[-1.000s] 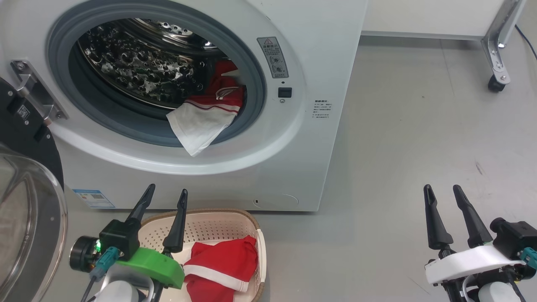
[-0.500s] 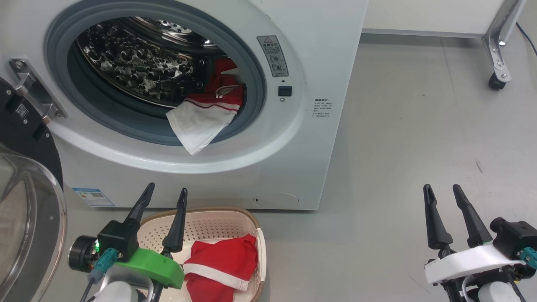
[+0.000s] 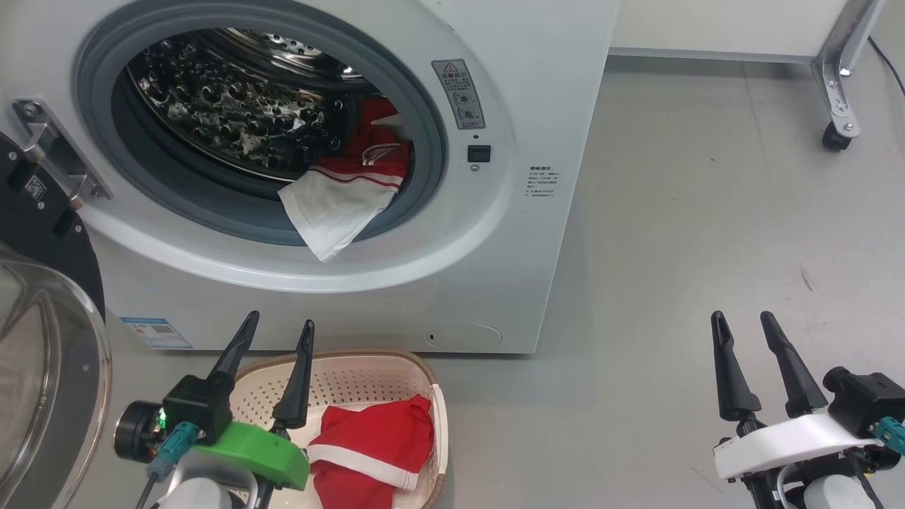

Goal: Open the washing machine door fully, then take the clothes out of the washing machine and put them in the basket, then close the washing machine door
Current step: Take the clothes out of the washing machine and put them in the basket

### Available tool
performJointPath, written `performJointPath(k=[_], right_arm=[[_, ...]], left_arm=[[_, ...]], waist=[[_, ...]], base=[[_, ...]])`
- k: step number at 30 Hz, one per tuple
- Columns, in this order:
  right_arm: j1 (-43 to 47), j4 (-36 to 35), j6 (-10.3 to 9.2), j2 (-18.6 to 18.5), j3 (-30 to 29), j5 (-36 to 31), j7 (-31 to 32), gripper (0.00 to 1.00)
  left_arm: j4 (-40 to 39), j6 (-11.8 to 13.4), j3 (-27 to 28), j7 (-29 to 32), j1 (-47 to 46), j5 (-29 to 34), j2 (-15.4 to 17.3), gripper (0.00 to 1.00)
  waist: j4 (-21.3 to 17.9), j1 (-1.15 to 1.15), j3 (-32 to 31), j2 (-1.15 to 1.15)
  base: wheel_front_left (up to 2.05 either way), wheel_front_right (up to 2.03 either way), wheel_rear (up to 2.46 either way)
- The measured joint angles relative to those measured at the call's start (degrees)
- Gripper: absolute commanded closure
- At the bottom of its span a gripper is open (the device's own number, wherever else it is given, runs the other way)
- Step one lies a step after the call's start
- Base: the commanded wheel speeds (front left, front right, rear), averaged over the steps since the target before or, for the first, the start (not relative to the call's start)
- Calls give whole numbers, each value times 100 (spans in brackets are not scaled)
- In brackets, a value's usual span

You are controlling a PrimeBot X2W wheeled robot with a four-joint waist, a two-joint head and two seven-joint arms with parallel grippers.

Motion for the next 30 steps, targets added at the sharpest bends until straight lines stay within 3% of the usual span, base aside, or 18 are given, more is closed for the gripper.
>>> performJointPath(k=[18,30], right_arm=[[-3,-94,0,10,192,0,8,0],[-140,-224,1,64,312,0,58,0]], left_arm=[[-34,30,75,18,125,0,33,0],[-142,130,366,549,-429,-66,312,0]], waist=[[-147,0,231,0],[-514,0,876,0]], base=[[0,0,0],[0,0,0]])
